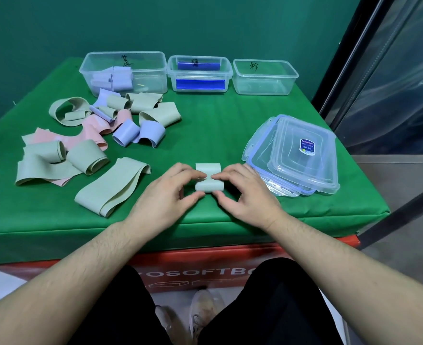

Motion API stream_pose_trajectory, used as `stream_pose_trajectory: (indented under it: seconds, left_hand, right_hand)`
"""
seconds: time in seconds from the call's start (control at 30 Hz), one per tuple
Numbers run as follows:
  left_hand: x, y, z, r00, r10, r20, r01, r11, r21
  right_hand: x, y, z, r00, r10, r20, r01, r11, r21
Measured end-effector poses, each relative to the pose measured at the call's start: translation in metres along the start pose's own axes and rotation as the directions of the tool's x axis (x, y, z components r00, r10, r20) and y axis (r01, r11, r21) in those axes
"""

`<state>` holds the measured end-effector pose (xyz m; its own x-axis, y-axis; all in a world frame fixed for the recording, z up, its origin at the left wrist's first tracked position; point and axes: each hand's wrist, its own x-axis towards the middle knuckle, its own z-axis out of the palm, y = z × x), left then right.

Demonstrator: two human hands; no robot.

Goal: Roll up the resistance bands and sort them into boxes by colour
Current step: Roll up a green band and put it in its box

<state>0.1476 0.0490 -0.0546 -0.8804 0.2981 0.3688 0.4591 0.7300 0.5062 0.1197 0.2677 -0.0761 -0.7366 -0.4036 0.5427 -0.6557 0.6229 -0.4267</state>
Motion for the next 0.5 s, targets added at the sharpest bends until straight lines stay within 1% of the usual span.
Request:
stream_pose_trajectory:
  seconds: [0.13,0.23,0.37,0.5]
  left_hand:
    - [-0.0009,0.0001,0.0029,1.0,-0.002,-0.025,0.003,0.999,0.038]
    - [0.0004,-0.0001,0.0031,1.0,-0.011,-0.015,0.012,0.998,0.062]
    - [0.0048,0.0001,0.002,1.0,-0.017,-0.005,0.017,0.999,0.045]
    - [0.0049,0.0003,0.0015,0.999,0.02,-0.036,-0.019,0.999,0.037]
  right_hand:
    - [0.0005,-0.001,-0.0005,1.0,0.021,0.009,-0.021,1.0,-0.002]
    - [-0.0001,-0.0027,-0.0012,1.0,0.013,-0.004,-0.013,1.0,-0.012]
    - [0.0007,-0.0024,-0.0005,1.0,0.01,-0.003,-0.01,1.0,-0.017]
    - [0.001,-0.0022,-0.0013,0.999,0.036,0.003,-0.036,0.999,-0.002]
